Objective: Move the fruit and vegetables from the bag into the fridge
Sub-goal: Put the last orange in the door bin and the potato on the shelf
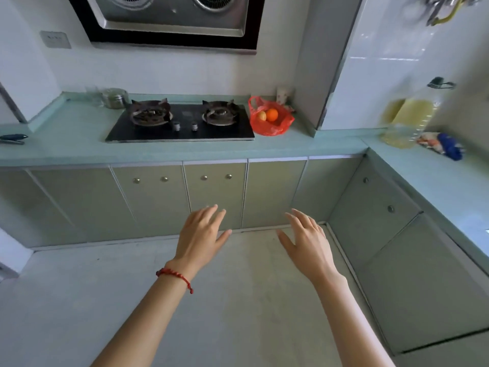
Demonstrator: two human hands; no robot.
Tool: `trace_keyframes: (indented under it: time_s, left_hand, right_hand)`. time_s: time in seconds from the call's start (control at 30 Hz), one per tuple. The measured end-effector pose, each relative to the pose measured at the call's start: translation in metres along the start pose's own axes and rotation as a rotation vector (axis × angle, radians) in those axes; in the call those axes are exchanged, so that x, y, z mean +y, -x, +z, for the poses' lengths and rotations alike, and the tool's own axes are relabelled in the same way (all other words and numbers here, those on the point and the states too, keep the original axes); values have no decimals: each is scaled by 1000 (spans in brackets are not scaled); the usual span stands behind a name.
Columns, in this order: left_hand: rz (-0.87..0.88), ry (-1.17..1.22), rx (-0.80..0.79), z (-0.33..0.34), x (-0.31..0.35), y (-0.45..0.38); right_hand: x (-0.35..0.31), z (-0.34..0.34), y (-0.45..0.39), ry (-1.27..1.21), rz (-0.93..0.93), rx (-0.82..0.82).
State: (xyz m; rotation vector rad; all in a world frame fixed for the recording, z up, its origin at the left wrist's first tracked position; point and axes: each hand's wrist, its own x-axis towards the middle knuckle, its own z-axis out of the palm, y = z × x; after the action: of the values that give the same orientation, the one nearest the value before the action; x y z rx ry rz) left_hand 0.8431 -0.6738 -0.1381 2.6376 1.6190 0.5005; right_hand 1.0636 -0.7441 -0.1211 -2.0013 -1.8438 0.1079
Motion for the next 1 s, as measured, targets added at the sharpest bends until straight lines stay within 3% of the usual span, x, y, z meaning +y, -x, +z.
trace_keyframes:
  time_s: [0.27,0.67,1.0]
  left_hand:
    - [22,41,-7,33,-5,-71]
    - [101,89,39,63,-66,-239]
    - [138,154,32,103,-77,-366]
  right_hand:
    - [35,16,-55,7,97,-36]
    - [44,48,-213,-46,183,12]
    - [83,64,-331,-91,211,40]
